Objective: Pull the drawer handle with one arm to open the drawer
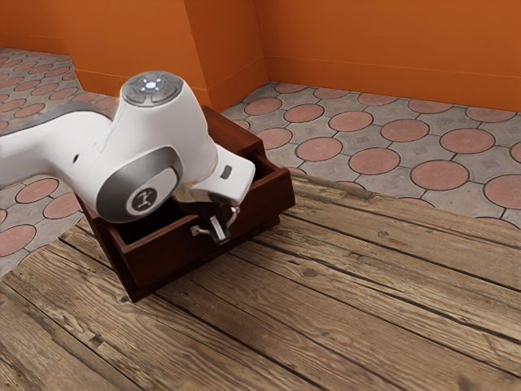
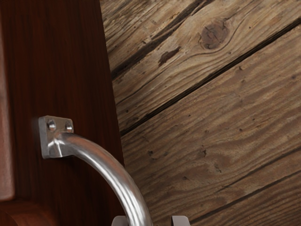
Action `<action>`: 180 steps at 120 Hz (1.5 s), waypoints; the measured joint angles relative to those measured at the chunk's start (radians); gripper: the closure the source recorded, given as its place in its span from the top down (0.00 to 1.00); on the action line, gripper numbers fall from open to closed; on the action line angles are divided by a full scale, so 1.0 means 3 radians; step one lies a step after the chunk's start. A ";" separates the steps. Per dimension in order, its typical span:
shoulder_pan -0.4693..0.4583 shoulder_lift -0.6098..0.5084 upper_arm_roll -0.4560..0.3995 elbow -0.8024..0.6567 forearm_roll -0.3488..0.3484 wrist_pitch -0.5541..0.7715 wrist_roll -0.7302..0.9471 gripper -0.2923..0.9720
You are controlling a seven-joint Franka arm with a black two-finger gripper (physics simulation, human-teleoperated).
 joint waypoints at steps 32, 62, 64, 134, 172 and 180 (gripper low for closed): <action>0.0005 -0.0057 -0.0076 -0.0028 -0.0003 -0.0031 -0.0055 0.25; 0.0000 -0.0092 -0.0165 -0.0036 -0.0005 -0.0091 -0.0110 0.25; 0.0005 -0.0101 -0.0174 -0.0042 -0.0005 -0.0097 -0.0114 0.25; -0.0024 -0.0309 -0.0423 -0.0210 0.0008 -0.0142 -0.0292 0.19; 0.0026 -0.0326 -0.0537 -0.0240 -0.0050 -0.0148 -0.0362 0.24; 0.0033 -0.0331 -0.0546 -0.0244 -0.0058 -0.0147 -0.0379 0.24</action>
